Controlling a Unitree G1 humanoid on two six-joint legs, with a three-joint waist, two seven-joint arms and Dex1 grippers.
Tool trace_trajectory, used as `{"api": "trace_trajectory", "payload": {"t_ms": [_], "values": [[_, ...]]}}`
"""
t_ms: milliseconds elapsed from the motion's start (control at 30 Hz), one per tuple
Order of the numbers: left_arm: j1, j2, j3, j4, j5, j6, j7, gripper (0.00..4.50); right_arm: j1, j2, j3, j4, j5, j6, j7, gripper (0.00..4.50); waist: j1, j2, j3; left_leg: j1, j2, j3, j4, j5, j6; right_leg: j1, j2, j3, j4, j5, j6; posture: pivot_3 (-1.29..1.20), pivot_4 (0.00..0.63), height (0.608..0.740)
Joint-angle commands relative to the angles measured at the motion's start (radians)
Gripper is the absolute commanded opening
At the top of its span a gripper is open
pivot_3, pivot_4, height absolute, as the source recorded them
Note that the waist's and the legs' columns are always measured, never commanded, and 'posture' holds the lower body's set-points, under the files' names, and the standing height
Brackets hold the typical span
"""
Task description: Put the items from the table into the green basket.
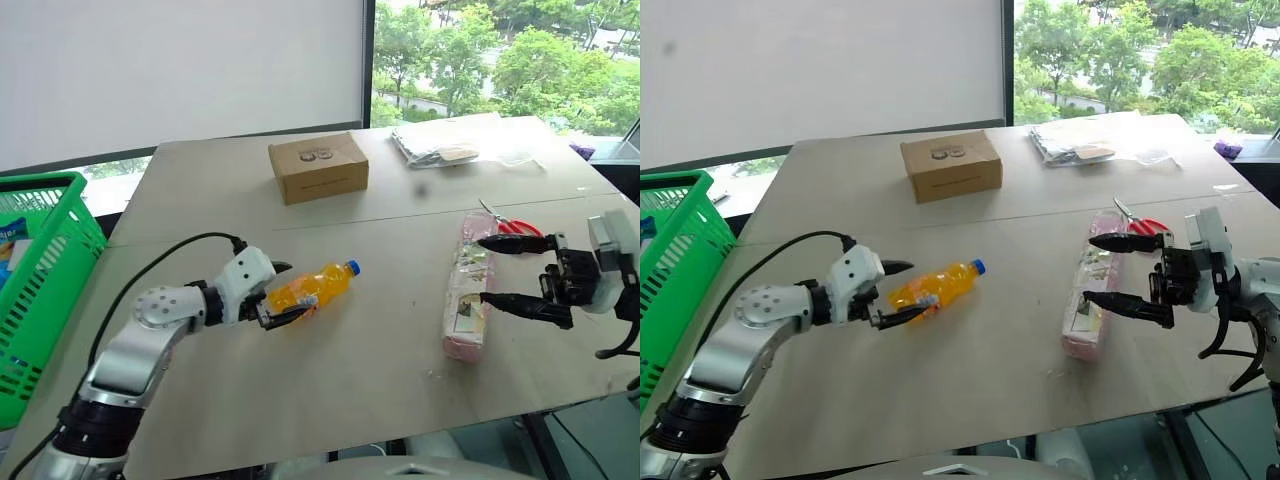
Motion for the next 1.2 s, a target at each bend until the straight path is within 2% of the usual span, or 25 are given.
{"api": "trace_trajectory", "payload": {"t_ms": [33, 233, 333, 400, 533, 600, 700, 833, 1033, 1100, 1200], "values": [[-0.046, -0.015, -0.044, 0.047, 0.086, -0.023, 0.056, 4.47, 0.007, -0.004, -0.026, -0.035, 0.017, 0.000, -0.007, 4.50, -0.003, -0.001, 0.001, 0.000, 0.000, 0.000, 0.000, 0.000, 0.000, 0.000, 0.000, 0.000, 0.000, 0.000, 0.000, -0.04, 0.023, 0.724], [-0.064, -0.044, -0.072, 0.066, 0.104, -0.004, 0.057, 4.47, 0.027, 0.003, -0.027, -0.020, 0.002, -0.024, -0.004, 4.50, -0.011, -0.002, 0.001, 0.000, 0.000, 0.000, 0.000, 0.000, 0.000, 0.000, 0.000, 0.000, 0.000, 0.000, 0.000, -0.06, 0.027, 0.724], [-0.067, -0.053, -0.053, 0.066, 0.060, 0.064, 0.043, 3.62, 0.030, 0.006, -0.027, -0.007, -0.005, -0.037, 0.003, 4.50, -0.011, -0.002, 0.001, 0.000, 0.000, 0.000, 0.000, 0.000, 0.000, 0.000, 0.000, 0.000, 0.000, 0.000, 0.000, -0.06, 0.027, 0.724], [-0.071, -0.075, -0.012, 0.041, -0.031, 0.134, 0.017, 3.09, 0.031, 0.007, -0.027, 0.000, -0.008, -0.041, 0.007, 4.50, -0.011, -0.002, 0.001, 0.000, 0.000, 0.000, 0.000, 0.000, 0.000, 0.000, 0.000, 0.000, 0.000, 0.000, 0.000, -0.06, 0.027, 0.724], [-0.055, -0.037, -0.038, 0.023, -0.012, 0.162, -0.005, 3.10, 0.038, 0.010, -0.025, 0.014, -0.014, -0.057, 0.017, 4.50, -0.012, -0.002, 0.001, 0.000, 0.000, 0.000, 0.000, 0.000, 0.000, 0.000, 0.000, 0.000, 0.000, 0.000, 0.000, -0.05, 0.024, 0.724], [-0.067, -0.052, -0.001, 0.033, -0.014, 0.154, 0.029, 3.10, 0.029, 0.018, -0.021, 0.016, -0.013, -0.063, 0.012, 4.50, -0.012, -0.002, 0.001, 0.000, 0.000, 0.001, 0.000, 0.000, 0.000, 0.000, 0.000, 0.001, 0.000, 0.000, 0.000, -0.05, 0.024, 0.724], [-0.135, -0.106, 0.121, 0.078, -0.042, 0.139, 0.135, 3.10, 0.019, 0.023, -0.013, 0.006, -0.010, -0.057, -0.001, 4.50, -0.010, -0.003, 0.002, 0.000, 0.000, 0.000, 0.000, 0.000, 0.000, 0.000, 0.000, 0.000, 0.000, 0.000, 0.000, -0.05, 0.024, 0.724], [-0.238, -0.132, 0.303, 0.159, -0.064, 0.149, 0.299, 3.10, -0.034, 0.064, 0.083, 0.016, -0.121, -0.115, -0.044, 4.50, -0.010, -0.009, 0.006, 0.000, 0.001, -0.002, 0.001, 0.000, 0.000, 0.000, 0.000, -0.001, 0.002, 0.002, 0.003, 0.01, 0.026, 0.724], [-0.329, -0.006, 0.526, 0.226, -0.033, 0.158, 0.458, 3.10, -0.245, 0.244, 0.207, 0.026, -0.108, -0.051, -0.169, 4.50, -0.022, -0.012, 0.007, 0.000, 0.004, -0.001, 0.000, -0.001, -0.001, -0.001, 0.000, 0.000, 0.002, 0.004, 0.002, 0.11, 0.012, 0.724], [-0.343, 0.085, 0.610, 0.274, -0.032, 0.164, 0.469, 3.10, -0.328, 0.319, 0.238, 0.036, -0.106, -0.012, -0.254, 4.50, -0.015, -0.013, 0.006, -0.004, 0.005, -0.002, 0.000, -0.001, -0.002, -0.005, 0.000, 0.000, 0.001, 0.006, -0.001, 0.13, 0.010, 0.724], [-0.321, 0.221, 0.676, 0.395, 0.010, 0.123, 0.470, 3.10, -0.410, 0.397, 0.264, 0.057, -0.083, 0.013, -0.277, 4.50, 0.004, -0.016, 0.004, -0.018, 0.005, -0.002, 0.002, -0.001, -0.005, -0.020, -0.001, -0.001, 0.004, 0.007, -0.003, 0.18, 0.006, 0.724]]}}
